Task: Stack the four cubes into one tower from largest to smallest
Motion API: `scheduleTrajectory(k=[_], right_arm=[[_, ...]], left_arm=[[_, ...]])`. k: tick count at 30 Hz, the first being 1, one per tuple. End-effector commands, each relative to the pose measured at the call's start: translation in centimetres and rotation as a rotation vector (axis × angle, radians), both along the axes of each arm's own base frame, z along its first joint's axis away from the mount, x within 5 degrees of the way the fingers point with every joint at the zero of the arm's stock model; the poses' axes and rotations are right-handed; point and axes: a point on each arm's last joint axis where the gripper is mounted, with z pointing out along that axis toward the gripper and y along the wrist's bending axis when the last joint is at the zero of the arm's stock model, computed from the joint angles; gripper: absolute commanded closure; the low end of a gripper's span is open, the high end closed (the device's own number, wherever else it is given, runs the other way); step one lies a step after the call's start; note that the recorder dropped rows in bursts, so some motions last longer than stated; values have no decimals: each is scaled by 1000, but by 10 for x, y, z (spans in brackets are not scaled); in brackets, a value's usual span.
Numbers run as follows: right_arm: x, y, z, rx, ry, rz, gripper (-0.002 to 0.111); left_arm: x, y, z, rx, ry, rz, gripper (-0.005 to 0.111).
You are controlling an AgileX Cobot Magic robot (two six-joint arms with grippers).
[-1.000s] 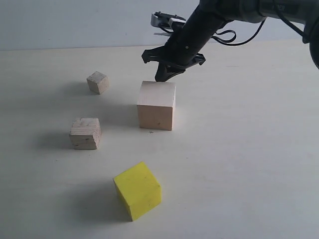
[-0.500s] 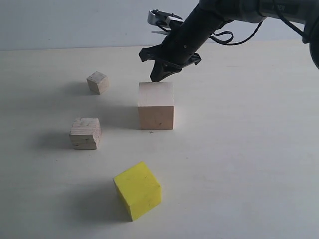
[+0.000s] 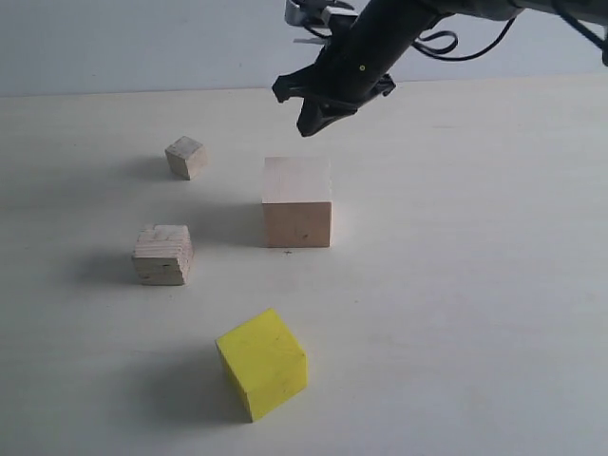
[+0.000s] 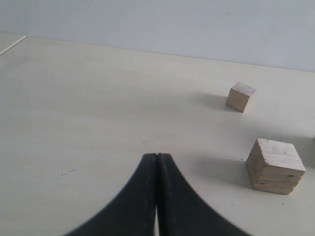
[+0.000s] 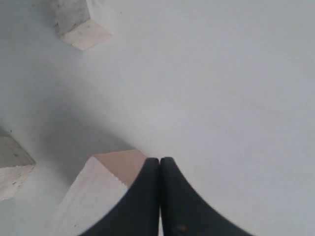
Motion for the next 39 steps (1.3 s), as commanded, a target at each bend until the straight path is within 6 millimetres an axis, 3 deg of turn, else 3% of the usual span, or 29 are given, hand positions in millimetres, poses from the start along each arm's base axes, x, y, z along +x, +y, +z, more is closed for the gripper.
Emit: scheduleTrajectory(k=[1,11,15,19,27,31,39], right_arm=[[-1,-13,33,-35,-76,-36,108],[-19,-54,91,2,-210,-174,108],[-49,-69,125,42,-349,-232,108],[-93,-85,153,123,-485,-313,108],[-178,-109,165,157,-496,-317,108],[-202,-115,162,152,-477,-304,108],[-243,-124,164,147,-432,-255,108]], left_arm=[[0,0,-1,0,-4,-5,107],[0,0,-1,0,-4,-5,107],[0,0,0,2,-15,-4,107],[1,0,2,3,-37,0,107],[3,0,14,-107,-172,21,107],[3,4,27,-132,-318,57,107],[2,7,38,-103,-441,85,107]])
